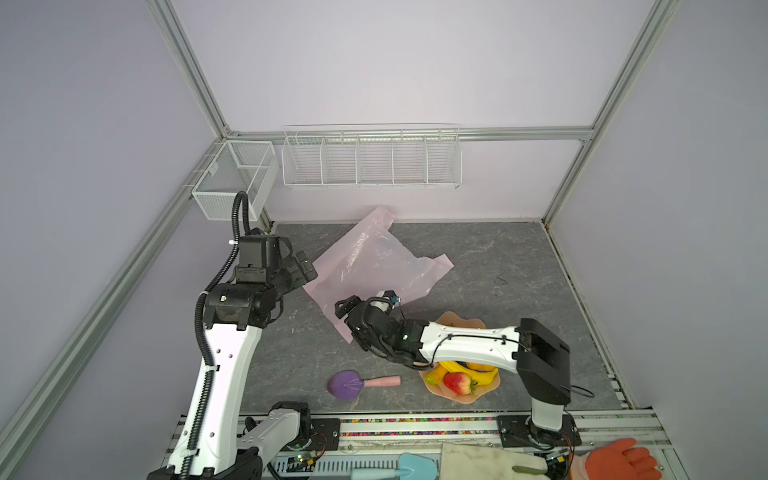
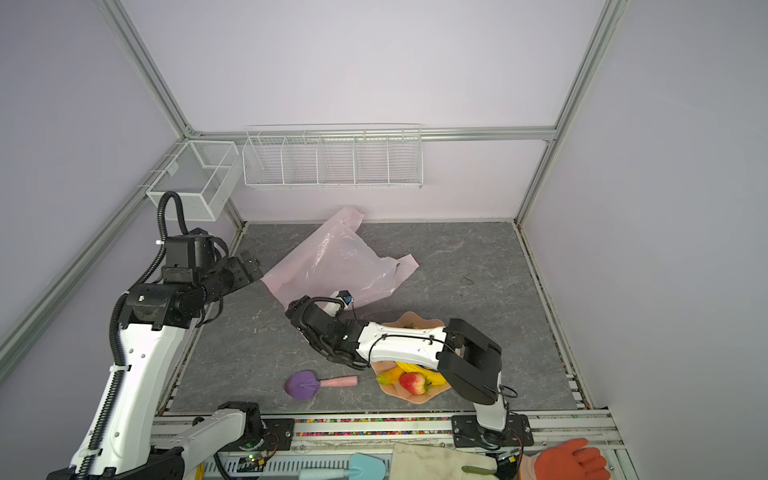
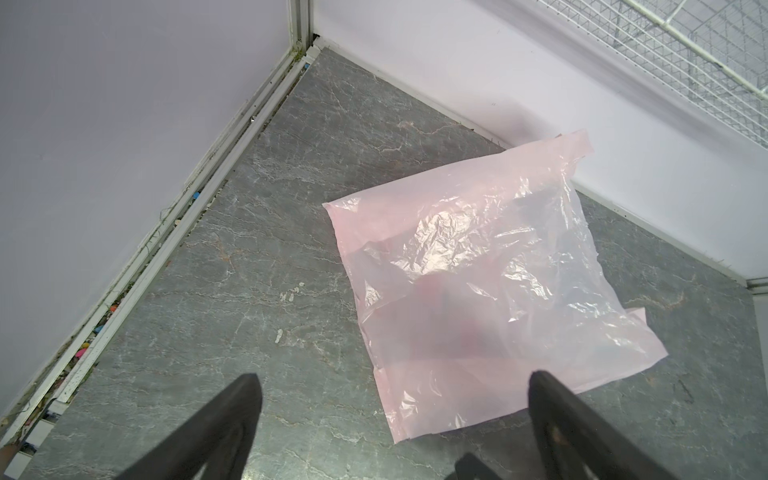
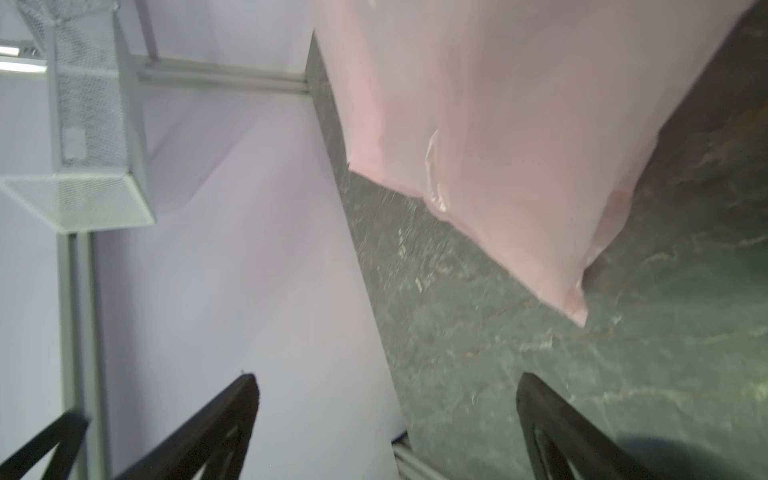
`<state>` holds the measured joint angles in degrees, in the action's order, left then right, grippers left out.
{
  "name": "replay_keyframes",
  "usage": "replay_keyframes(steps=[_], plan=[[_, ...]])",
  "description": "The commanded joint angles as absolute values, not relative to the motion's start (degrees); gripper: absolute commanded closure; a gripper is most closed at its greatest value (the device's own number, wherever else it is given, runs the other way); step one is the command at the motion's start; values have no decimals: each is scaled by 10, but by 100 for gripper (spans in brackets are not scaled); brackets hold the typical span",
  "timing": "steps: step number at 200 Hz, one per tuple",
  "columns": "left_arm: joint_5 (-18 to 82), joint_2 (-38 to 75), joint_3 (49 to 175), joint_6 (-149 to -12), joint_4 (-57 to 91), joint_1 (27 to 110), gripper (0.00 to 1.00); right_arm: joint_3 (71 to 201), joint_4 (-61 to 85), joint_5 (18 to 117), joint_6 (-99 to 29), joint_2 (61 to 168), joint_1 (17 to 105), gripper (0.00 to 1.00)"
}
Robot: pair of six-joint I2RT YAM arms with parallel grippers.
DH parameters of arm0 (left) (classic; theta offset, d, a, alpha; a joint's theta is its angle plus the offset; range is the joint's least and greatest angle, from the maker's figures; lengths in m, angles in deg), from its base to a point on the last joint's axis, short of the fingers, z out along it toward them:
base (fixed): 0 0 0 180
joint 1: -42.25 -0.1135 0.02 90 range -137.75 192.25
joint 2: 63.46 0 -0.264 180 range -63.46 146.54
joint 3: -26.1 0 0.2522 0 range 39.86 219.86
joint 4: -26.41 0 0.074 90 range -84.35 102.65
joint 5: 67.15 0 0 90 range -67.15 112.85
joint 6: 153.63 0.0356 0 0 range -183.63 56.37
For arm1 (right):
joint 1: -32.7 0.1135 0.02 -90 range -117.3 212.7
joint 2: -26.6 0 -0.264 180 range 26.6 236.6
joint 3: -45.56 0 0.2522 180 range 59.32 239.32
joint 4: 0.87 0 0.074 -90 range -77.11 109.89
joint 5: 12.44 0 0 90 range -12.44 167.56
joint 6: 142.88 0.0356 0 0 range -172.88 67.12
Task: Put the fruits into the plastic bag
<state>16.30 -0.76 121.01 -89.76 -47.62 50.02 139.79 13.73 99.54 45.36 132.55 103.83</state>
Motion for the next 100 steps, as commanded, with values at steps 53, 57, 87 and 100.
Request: replay_keyframes(steps=[53, 57, 87, 100], plan=[[177, 100, 1208, -818, -440, 706, 0, 1362, 383, 894, 134, 1057, 887, 12], [169, 111, 1207, -808, -435, 724, 0, 1359, 392, 870, 112, 1048, 865, 12], [128, 213, 1221, -753, -406, 813, 0, 1388, 524, 783, -51, 1019, 736, 12], [130, 263, 1234, -733, -393, 827, 0, 1391, 556, 767, -96, 1009, 698, 12]])
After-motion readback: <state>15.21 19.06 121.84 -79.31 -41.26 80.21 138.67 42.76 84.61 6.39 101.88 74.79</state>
